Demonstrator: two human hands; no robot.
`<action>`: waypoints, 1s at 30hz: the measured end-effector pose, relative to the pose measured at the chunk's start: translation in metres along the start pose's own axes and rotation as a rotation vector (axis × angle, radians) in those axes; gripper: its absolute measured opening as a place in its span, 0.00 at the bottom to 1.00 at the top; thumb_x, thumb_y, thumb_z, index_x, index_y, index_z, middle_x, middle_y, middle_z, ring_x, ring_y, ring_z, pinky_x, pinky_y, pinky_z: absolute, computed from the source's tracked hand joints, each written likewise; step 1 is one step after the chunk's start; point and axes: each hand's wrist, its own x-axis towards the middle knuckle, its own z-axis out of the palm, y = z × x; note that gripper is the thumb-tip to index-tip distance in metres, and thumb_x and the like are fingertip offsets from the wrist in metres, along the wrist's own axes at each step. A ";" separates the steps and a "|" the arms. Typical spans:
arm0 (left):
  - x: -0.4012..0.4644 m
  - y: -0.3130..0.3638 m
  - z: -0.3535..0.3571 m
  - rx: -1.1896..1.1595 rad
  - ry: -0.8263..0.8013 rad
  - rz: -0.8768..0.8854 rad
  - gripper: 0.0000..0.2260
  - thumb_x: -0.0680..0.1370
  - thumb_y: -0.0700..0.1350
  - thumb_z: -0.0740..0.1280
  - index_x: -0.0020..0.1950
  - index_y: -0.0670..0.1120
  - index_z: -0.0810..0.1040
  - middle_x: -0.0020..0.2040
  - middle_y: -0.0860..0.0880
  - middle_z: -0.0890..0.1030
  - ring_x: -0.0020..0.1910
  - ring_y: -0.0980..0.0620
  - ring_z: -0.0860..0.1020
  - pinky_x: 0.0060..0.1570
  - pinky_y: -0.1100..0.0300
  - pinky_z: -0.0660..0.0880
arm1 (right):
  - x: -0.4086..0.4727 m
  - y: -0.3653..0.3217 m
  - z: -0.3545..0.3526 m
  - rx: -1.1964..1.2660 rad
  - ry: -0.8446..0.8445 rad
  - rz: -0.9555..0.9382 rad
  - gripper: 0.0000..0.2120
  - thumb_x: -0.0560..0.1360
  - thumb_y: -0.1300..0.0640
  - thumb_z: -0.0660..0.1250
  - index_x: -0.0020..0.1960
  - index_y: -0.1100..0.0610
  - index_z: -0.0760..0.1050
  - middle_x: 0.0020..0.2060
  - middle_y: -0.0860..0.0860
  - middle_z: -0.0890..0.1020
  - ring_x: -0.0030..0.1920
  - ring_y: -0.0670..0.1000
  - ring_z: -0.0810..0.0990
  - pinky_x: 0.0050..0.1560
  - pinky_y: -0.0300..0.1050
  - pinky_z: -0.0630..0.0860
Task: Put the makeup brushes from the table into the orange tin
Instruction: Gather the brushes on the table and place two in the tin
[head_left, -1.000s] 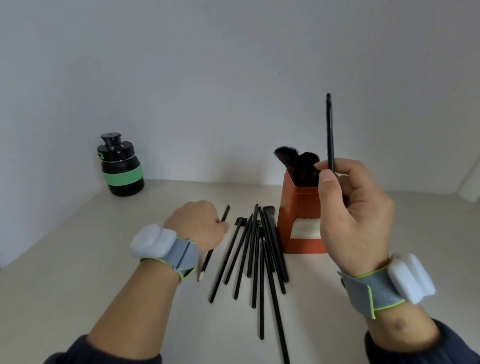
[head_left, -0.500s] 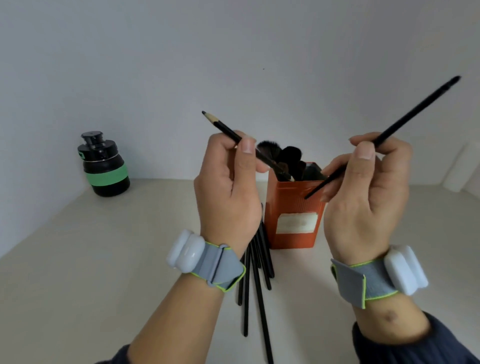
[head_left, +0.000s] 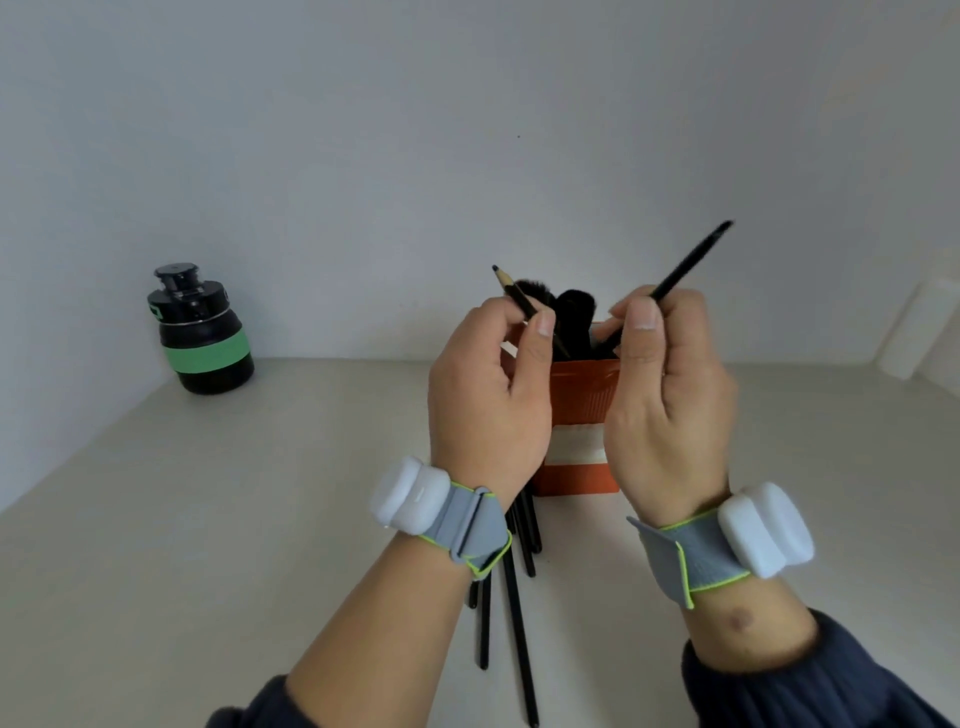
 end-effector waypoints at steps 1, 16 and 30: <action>0.000 -0.001 0.001 0.021 -0.004 0.001 0.10 0.80 0.48 0.64 0.46 0.43 0.79 0.38 0.49 0.79 0.29 0.55 0.70 0.32 0.57 0.71 | 0.000 0.002 0.001 -0.035 -0.024 -0.010 0.13 0.84 0.48 0.52 0.50 0.51 0.73 0.41 0.46 0.81 0.45 0.54 0.78 0.45 0.43 0.74; -0.002 -0.004 0.010 -0.176 -0.055 -0.222 0.11 0.75 0.44 0.67 0.53 0.58 0.72 0.38 0.55 0.80 0.27 0.49 0.75 0.30 0.50 0.77 | -0.001 0.009 0.007 -0.332 -0.177 0.045 0.07 0.79 0.52 0.60 0.51 0.51 0.76 0.33 0.37 0.72 0.46 0.51 0.71 0.52 0.48 0.63; -0.005 -0.013 0.007 0.021 -0.126 -0.198 0.03 0.77 0.44 0.68 0.48 0.47 0.80 0.47 0.52 0.78 0.33 0.53 0.75 0.38 0.59 0.75 | -0.004 0.008 0.003 -0.399 -0.177 -0.085 0.11 0.77 0.55 0.64 0.45 0.57 0.85 0.40 0.53 0.82 0.45 0.61 0.76 0.47 0.54 0.72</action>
